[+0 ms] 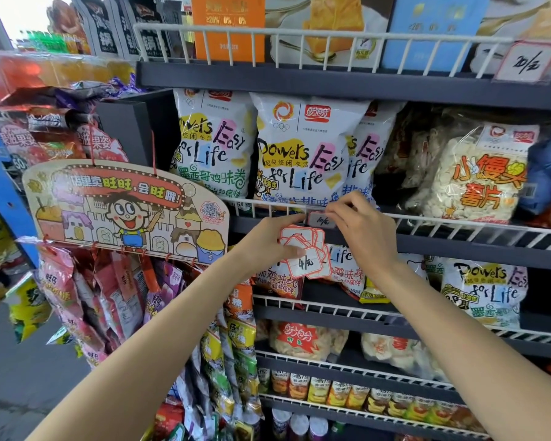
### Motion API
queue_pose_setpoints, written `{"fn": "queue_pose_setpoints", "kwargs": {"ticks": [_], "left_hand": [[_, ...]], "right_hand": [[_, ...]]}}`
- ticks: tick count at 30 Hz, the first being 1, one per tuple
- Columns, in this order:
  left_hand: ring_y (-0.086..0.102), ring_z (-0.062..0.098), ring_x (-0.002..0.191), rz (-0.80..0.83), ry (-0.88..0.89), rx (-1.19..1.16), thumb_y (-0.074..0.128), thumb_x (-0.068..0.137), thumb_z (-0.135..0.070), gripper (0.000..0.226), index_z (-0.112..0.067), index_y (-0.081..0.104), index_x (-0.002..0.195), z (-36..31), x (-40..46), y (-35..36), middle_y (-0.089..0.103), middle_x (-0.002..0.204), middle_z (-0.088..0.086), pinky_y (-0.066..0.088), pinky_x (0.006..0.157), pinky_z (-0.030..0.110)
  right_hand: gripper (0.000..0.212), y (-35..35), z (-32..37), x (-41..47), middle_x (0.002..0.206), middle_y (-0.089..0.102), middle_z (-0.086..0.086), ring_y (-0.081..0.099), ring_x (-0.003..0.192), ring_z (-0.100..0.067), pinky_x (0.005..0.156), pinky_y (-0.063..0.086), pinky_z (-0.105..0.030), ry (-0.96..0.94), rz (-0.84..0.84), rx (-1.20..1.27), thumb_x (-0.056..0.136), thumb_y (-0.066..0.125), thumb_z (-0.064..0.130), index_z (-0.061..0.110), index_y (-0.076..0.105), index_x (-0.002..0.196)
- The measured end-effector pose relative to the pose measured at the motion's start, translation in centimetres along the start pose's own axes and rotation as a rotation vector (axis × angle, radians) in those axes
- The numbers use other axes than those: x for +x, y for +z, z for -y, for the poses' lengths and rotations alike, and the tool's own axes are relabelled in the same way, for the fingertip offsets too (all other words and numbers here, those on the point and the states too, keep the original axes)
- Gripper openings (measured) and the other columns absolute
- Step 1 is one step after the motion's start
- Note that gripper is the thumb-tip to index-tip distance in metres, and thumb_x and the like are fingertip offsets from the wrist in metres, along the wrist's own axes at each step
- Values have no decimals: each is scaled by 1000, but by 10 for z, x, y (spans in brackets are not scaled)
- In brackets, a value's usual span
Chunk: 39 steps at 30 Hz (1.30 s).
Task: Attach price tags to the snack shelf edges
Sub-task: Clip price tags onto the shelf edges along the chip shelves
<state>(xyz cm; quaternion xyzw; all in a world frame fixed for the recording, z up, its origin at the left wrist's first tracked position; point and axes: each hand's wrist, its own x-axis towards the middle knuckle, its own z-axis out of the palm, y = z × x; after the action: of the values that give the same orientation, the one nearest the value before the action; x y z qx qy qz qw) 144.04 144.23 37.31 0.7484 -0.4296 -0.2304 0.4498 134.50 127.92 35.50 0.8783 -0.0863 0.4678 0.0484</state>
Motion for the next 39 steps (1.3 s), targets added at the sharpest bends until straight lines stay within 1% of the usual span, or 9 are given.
{"fn": "queue_pose_setpoints", "kwargs": {"ticks": [8,17,19,22,24,27,30,35,39], "left_hand": [[64,22,103,-5,-11,-14,65,83,-1,69,-19,35,143,-2,0,1,67,112,4,51,94,43],[63,19,103,-26,2,-19,66,83,-2,68,-16,36,142,-5,-1,3,66,110,2,50,96,38],[63,18,104,-40,11,-16,66,83,-4,68,-16,36,142,-6,-1,4,65,116,4,49,97,37],[65,17,102,-62,28,-52,65,84,-4,66,-17,36,142,-8,-2,8,65,116,5,51,92,32],[64,16,102,-80,40,-53,66,84,-5,65,-18,37,141,-9,-2,10,65,117,5,51,93,33],[65,17,100,-111,16,-63,66,83,-5,64,-17,39,140,-12,0,13,65,116,5,52,93,36],[64,18,103,-116,0,-44,67,83,-5,64,-14,40,140,-16,1,16,63,119,6,51,95,38],[61,19,107,-138,-4,10,67,82,-5,64,-14,40,140,-20,-1,14,63,121,6,48,98,38],[62,18,103,-128,-6,152,67,83,-9,68,-18,36,143,-17,-5,9,63,119,3,48,96,36]], "right_hand": [[17,-4,0,-4,86,63,-3,62,70,-20,37,45,-28,-33,98,-102,74,76,7,11,70,89],[30,-11,7,5,75,61,-2,58,58,-18,41,18,-15,4,223,-199,59,80,-5,10,68,82],[28,-15,9,5,79,62,-3,61,64,-20,40,24,-17,15,260,-183,62,78,-4,10,70,85],[23,-25,9,7,102,62,1,62,83,-18,52,46,-27,107,318,-83,88,60,11,18,69,108],[28,-33,5,7,113,56,4,59,94,-16,58,45,-28,130,369,-18,96,48,20,23,61,121],[33,-37,0,11,119,50,4,56,99,-15,61,44,-28,85,471,-4,97,43,24,26,53,129],[34,-35,2,14,118,48,2,56,99,-18,67,50,-35,89,514,16,97,44,25,25,50,131],[33,-31,7,15,117,50,0,55,103,-19,68,51,-36,71,485,30,97,45,20,23,54,128],[26,-31,4,7,107,56,-1,58,89,-20,56,50,-33,41,371,21,94,53,16,18,64,117]]}}
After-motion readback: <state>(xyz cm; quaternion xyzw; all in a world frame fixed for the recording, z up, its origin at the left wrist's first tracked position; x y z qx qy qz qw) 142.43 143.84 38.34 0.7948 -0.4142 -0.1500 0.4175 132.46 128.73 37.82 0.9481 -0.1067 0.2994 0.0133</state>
